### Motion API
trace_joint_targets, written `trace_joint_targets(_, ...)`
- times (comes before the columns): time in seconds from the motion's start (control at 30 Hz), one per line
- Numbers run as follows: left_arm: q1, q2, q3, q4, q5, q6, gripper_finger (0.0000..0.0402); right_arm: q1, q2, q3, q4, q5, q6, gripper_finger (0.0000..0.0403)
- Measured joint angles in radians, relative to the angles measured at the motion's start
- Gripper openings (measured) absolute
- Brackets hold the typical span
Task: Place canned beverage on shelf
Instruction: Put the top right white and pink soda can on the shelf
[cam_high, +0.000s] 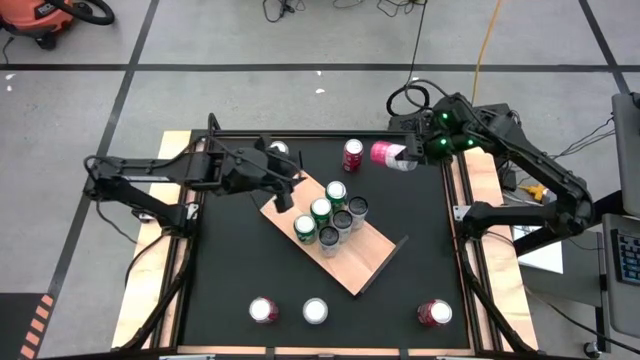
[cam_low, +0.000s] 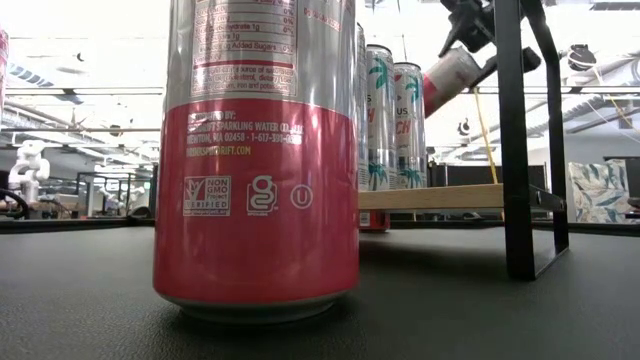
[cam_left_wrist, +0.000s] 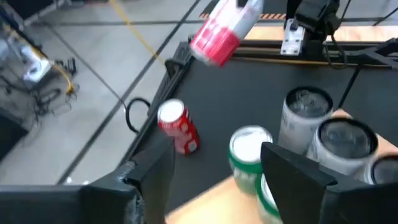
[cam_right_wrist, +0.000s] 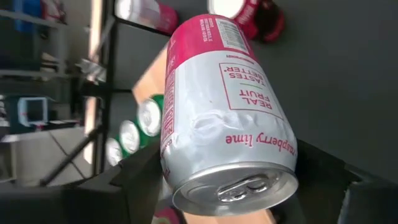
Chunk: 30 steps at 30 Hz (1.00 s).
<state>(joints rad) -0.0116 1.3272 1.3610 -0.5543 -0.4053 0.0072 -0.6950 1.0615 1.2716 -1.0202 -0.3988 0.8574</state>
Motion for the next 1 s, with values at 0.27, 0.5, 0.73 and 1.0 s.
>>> trace_joint_targets(0.27, 0.019, 0.064, 0.035, 0.132, 0.014, 0.035, 0.0316, 0.073, 0.003, 0.0, 0.13, 0.0, 0.106, 0.027)
trace_joint_targets(0.5, 0.054, 0.063, 0.039, 0.128, 0.005, 0.124, 0.0355, 0.147, 0.004, 0.0, 0.261, 0.002, 0.202, 0.027)
trace_joint_targets(0.73, 0.051, 0.072, 0.039, 0.148, 0.012, 0.242, 0.0357, 0.226, 0.027, 0.0, 0.399, 0.005, 0.257, 0.0269)
trace_joint_targets(1.0, 0.057, 0.09, 0.041, 0.235, 0.125, 0.242, 0.0357, 0.316, 0.092, 0.0, 0.503, 0.008, 0.286, 0.0269)
